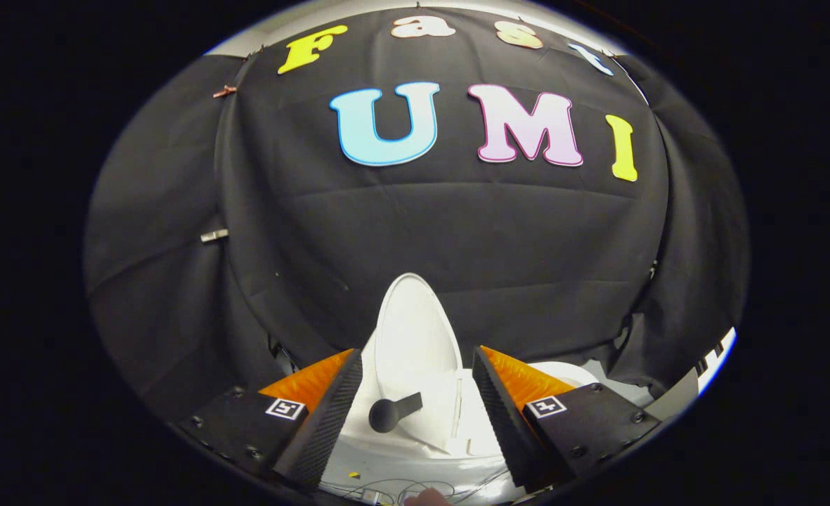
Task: Open the toilet lid.
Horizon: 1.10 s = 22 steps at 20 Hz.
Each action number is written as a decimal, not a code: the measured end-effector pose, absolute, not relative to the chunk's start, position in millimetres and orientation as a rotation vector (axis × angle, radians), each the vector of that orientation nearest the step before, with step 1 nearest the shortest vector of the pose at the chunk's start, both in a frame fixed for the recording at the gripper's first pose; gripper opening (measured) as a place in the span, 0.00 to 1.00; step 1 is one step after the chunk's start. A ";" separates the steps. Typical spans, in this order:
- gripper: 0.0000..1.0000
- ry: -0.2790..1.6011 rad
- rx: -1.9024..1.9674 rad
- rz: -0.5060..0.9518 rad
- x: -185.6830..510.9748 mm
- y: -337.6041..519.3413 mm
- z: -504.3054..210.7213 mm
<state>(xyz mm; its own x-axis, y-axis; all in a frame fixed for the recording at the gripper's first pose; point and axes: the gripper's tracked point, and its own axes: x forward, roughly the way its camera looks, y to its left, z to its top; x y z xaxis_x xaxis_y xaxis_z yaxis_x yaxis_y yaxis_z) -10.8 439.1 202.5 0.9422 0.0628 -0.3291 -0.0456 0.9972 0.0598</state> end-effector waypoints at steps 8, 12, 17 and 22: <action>0.98 0.303 0.108 0.081 -5.0 328.0 205.6; 0.98 0.261 0.060 0.090 1.1 270.0 191.8; 0.98 0.200 0.040 0.100 4.8 208.9 171.7; 0.98 0.126 0.060 0.082 10.8 166.5 157.2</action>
<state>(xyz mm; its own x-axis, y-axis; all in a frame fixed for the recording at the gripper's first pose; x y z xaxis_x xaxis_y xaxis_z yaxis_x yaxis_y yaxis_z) 10.8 166.5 157.2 0.9888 0.0856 -0.1226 -0.0780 0.9948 0.0652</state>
